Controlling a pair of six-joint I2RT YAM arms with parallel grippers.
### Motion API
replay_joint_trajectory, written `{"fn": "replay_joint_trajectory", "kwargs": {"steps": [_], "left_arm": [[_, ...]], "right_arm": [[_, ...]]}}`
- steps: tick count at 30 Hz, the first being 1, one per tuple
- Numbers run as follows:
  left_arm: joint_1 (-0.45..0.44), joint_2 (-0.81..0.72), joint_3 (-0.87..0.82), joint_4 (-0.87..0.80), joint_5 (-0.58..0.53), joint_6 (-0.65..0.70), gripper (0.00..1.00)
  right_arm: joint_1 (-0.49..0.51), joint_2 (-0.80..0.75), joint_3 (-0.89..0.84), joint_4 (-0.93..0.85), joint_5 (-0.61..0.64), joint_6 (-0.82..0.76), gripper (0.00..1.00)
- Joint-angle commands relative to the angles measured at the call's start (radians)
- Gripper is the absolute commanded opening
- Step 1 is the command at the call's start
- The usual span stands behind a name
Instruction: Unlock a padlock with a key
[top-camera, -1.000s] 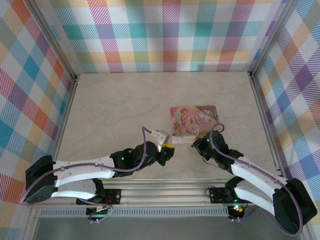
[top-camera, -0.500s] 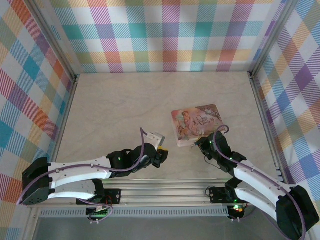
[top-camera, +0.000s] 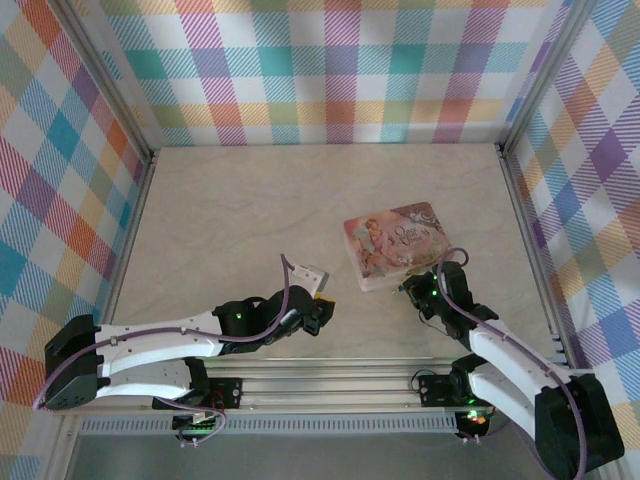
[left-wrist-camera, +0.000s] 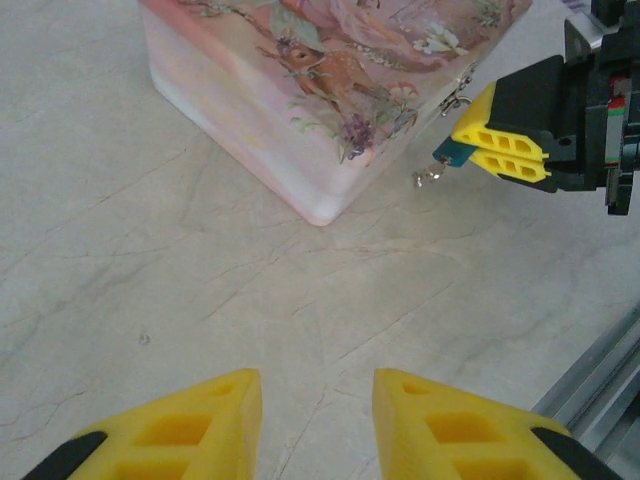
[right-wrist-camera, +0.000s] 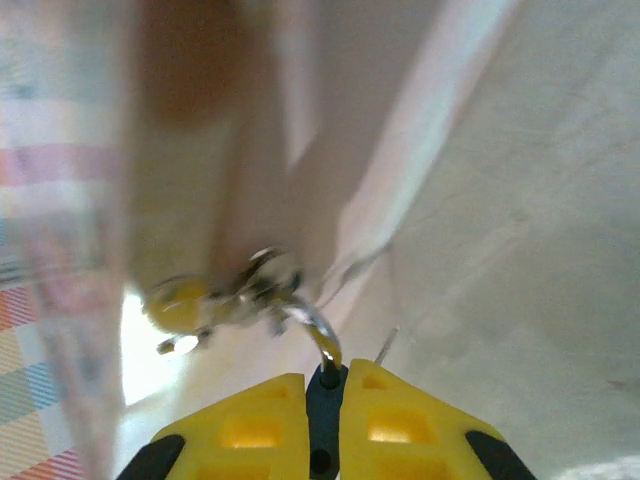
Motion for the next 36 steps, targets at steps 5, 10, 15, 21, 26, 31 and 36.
{"fn": "replay_joint_trajectory", "kwargs": {"steps": [5,10,15,21,26,31,36], "left_arm": [[-0.006,-0.036,0.027,-0.066,-0.028,-0.020,0.34],[-0.007,-0.057,0.029,-0.092,-0.040,-0.022,0.35],[-0.006,-0.076,0.023,-0.105,-0.040,-0.032,0.34],[-0.007,-0.090,0.014,-0.131,-0.050,-0.040,0.34],[-0.006,-0.105,0.066,-0.325,-0.180,-0.086,0.38],[-0.006,-0.190,0.066,-0.409,-0.261,-0.095,0.57],[-0.004,-0.273,0.064,-0.487,-0.334,-0.124,0.94]], "right_arm": [[-0.076,0.043,0.022,0.000,-0.156,-0.092,0.00],[-0.133,0.042,0.098,-0.049,-0.171,-0.160,0.00],[-0.144,0.057,0.104,-0.056,-0.185,-0.166,0.00],[-0.144,-0.002,0.053,-0.112,-0.146,-0.142,0.00],[-0.150,-0.104,0.024,-0.166,-0.118,-0.070,0.00],[-0.154,-0.152,0.028,-0.187,-0.101,-0.048,0.00],[-0.154,-0.103,0.080,-0.202,-0.114,-0.112,0.00]]}}
